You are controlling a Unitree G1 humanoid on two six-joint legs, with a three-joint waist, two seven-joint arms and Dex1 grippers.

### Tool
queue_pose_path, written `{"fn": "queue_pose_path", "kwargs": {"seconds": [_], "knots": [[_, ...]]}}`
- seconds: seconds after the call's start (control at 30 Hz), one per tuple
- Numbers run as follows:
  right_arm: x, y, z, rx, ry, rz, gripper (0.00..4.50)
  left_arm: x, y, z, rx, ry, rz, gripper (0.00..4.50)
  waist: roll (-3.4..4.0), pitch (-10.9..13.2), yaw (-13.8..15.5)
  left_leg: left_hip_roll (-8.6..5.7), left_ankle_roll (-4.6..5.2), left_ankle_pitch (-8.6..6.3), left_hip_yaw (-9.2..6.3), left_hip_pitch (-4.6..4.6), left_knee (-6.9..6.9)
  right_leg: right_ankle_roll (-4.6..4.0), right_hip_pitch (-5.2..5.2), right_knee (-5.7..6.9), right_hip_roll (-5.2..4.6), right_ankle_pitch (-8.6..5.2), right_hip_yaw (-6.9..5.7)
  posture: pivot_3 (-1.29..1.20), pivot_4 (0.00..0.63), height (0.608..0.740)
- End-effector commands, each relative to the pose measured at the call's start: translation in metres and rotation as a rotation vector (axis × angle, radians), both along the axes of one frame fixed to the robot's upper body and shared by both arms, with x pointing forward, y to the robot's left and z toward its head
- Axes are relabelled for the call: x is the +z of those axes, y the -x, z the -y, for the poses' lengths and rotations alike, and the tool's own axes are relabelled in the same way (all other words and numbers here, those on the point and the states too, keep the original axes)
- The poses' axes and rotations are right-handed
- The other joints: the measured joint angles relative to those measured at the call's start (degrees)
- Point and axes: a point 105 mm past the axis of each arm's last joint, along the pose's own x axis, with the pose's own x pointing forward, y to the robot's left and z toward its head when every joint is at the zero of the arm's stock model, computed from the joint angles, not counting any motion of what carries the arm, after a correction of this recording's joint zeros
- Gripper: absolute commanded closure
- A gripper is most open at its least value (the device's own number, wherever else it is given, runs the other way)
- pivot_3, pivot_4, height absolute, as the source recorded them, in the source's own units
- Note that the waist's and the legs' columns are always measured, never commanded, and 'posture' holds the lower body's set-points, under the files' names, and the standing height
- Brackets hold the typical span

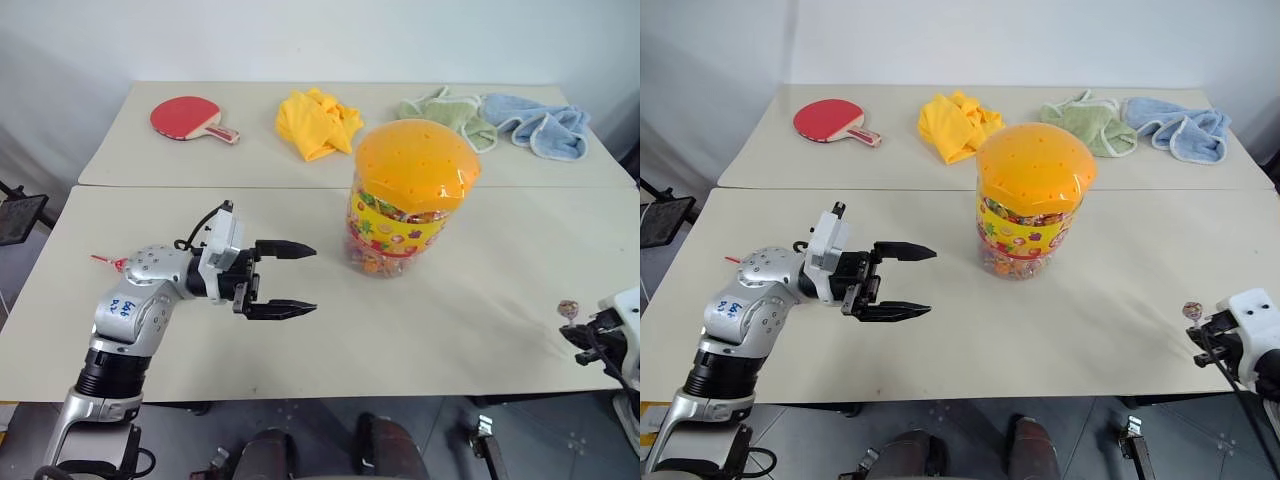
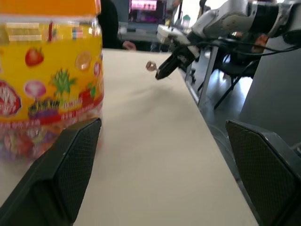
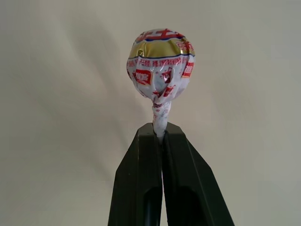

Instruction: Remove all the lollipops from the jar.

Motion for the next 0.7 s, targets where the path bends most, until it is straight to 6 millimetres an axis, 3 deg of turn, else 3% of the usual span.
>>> {"fn": "queue_pose_path", "kwargs": {"seconds": [0.03,0.13,0.23,0.47,0.57,0.7], "knots": [[0.014,-0.004,0.008,-0.021,0.041,0.050,4.25,0.009,0.003,-0.001,-0.005,-0.005,0.051,0.00,0.00,0.00,0.47,0.00,0.00,0.00,-0.03,-0.01,0.01,0.00,0.01,-0.01,0.00,0.00,-0.01,0.00,0.150,0.740],[0.018,-0.002,0.013,-0.013,0.038,0.056,3.44,0.009,0.000,-0.005,0.005,-0.022,0.056,0.00,0.00,0.00,1.04,0.00,0.00,0.00,-0.02,-0.02,0.04,0.00,0.01,-0.02,0.00,0.00,0.01,0.00,0.150,0.740],[0.026,0.001,0.016,0.006,0.033,0.090,2.36,0.006,-0.001,-0.008,0.029,-0.024,0.034,0.00,0.00,0.00,1.40,-0.01,0.00,0.00,-0.04,-0.03,0.03,0.00,0.01,-0.02,0.00,0.00,-0.02,0.00,0.150,0.740],[0.101,0.018,-0.026,0.348,-0.150,0.543,0.02,-0.016,-0.008,-0.044,0.232,-0.097,0.045,0.00,0.00,0.00,0.88,0.02,0.00,-0.01,-0.03,0.02,-0.06,0.00,0.01,-0.06,0.07,0.00,0.01,0.00,0.150,0.740],[0.113,0.011,-0.070,0.527,-0.180,0.575,0.02,-0.010,-0.004,-0.059,0.316,-0.036,0.063,0.00,0.01,0.00,0.44,0.05,0.01,-0.01,0.02,0.10,-0.05,0.00,0.00,0.00,0.07,0.00,0.22,0.00,0.150,0.740],[0.093,0.017,-0.129,0.833,-0.202,0.445,0.02,-0.019,-0.001,-0.074,0.420,-0.095,0.095,0.00,0.01,0.01,0.64,0.09,-0.01,-0.05,-0.31,0.13,-0.04,-0.01,-0.01,0.10,0.07,0.00,0.22,0.00,0.150,0.740]]}}
